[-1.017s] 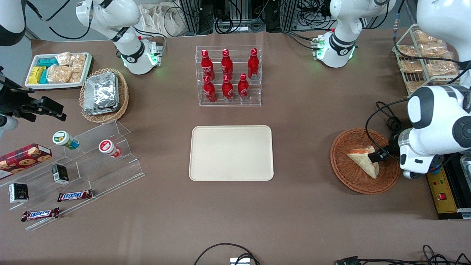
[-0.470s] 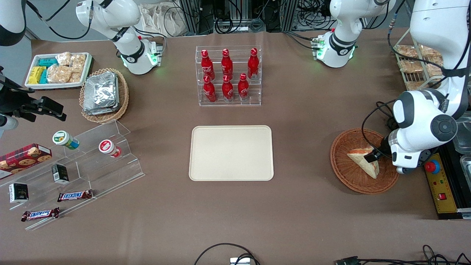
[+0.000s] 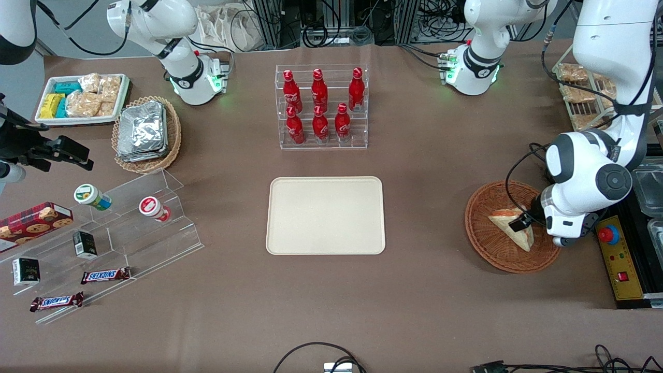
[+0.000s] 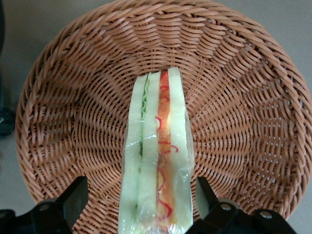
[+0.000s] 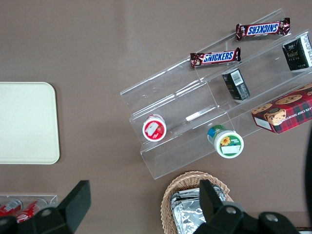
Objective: Place sandwich from basket to tray
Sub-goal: 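Lower the open left gripper around the sandwich and close it, then lift the sandwich out of the basket and carry it toward the tray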
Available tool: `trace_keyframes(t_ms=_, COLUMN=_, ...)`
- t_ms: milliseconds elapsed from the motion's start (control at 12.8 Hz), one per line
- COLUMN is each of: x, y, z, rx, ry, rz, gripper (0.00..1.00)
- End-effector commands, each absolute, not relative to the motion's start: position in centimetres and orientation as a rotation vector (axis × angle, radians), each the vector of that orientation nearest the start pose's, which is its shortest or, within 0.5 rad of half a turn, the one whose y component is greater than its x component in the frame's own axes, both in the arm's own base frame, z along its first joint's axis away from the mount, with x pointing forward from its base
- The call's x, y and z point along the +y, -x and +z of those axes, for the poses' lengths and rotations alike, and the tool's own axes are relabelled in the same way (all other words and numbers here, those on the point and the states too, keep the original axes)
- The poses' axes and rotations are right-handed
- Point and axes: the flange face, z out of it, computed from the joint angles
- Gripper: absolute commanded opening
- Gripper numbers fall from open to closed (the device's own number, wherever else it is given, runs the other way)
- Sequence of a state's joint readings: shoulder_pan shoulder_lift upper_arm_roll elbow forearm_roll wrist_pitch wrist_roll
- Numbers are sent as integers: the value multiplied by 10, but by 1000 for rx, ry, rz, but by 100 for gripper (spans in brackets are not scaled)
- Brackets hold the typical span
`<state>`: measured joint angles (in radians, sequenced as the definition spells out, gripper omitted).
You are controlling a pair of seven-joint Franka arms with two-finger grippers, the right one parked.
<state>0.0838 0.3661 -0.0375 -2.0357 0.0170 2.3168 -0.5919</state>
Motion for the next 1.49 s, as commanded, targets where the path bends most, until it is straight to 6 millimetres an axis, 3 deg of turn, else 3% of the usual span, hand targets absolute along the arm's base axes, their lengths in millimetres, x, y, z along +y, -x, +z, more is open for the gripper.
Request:
trace_keyframes(t_ms=0, x=26, y=-589, z=247, rx=-996, ry=2955, rz=117, gripper=88)
trace_keyframes(t_ms=78, x=26, y=-590, z=245, rx=-997, ry=2957, rz=111, gripper=81)
trace_keyframes(t_ms=235, x=21, y=-591, z=245, rx=-990, ry=2961, rz=109, gripper=50)
trace_keyframes(t_ms=391, x=19, y=-591, z=245, rx=-976, ry=2963, rz=113, gripper=26)
trace_keyframes(t_ms=470, x=11, y=-592, z=247, rx=-950, ry=2969, rz=111, gripper=3)
trace_keyframes(t_ms=626, x=7, y=-594, z=254, rx=-913, ry=2975, rz=106, gripper=0)
trace_keyframes(t_ms=783, x=7, y=-599, z=287, rx=-852, ry=2973, rz=122, gripper=0)
trace_keyframes(t_ms=939, x=-3, y=-613, z=356, rx=-717, ry=2973, rz=141, gripper=0)
trace_keyframes(t_ms=1096, x=-8, y=-628, z=431, rx=-394, ry=3044, rz=191, gripper=0)
trace_keyframes(t_ms=1174, x=-21, y=-633, z=460, rx=-198, ry=3072, rz=185, gripper=0)
trace_keyframes(t_ms=1330, x=-54, y=-634, z=494, rx=-25, ry=3097, rz=158, gripper=0)
trace_keyframes(t_ms=1409, x=-80, y=-632, z=505, rx=31, ry=3127, rz=169, gripper=0)
